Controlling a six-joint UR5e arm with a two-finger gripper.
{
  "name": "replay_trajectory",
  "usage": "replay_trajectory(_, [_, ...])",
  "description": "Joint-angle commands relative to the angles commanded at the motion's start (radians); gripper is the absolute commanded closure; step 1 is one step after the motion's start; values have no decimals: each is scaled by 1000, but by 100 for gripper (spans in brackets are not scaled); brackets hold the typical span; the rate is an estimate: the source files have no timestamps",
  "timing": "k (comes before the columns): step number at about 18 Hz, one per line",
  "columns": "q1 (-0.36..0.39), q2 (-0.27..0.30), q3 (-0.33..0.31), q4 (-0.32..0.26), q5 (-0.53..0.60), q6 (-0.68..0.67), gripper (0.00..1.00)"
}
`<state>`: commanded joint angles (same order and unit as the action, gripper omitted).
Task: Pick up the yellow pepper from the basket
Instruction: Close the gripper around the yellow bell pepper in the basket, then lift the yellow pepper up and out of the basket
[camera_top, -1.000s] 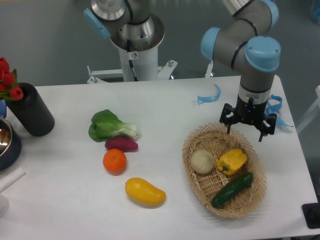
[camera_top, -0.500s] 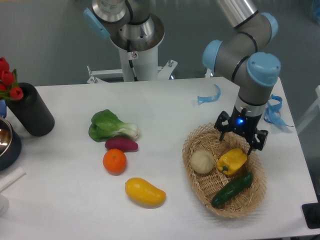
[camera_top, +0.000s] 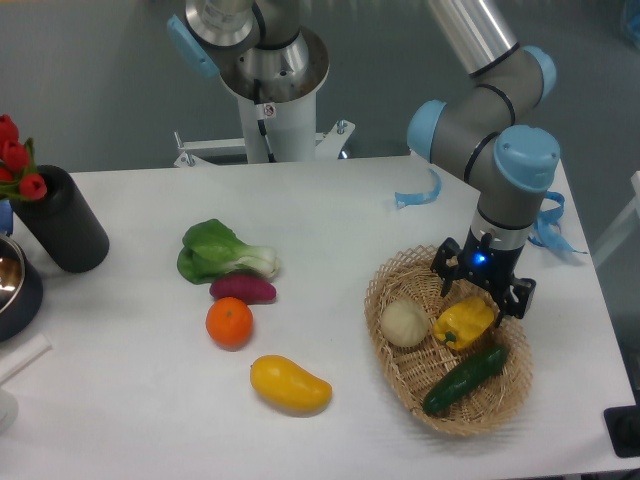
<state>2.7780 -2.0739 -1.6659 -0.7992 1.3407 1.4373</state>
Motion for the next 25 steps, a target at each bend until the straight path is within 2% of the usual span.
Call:
replay_trajectory(12, [-14,-40,3,2,6,23,0])
replay_trajectory(16, [-17,-37,-5,2,6,20,1])
replay_trajectory(22, [-17,-25,-11,-2,8,11,65])
replay_trajectory(23, [-17,-23,-11,-3,9,11,73])
replay_trajectory(25, [-15,-20,-5,-5,9,6,79])
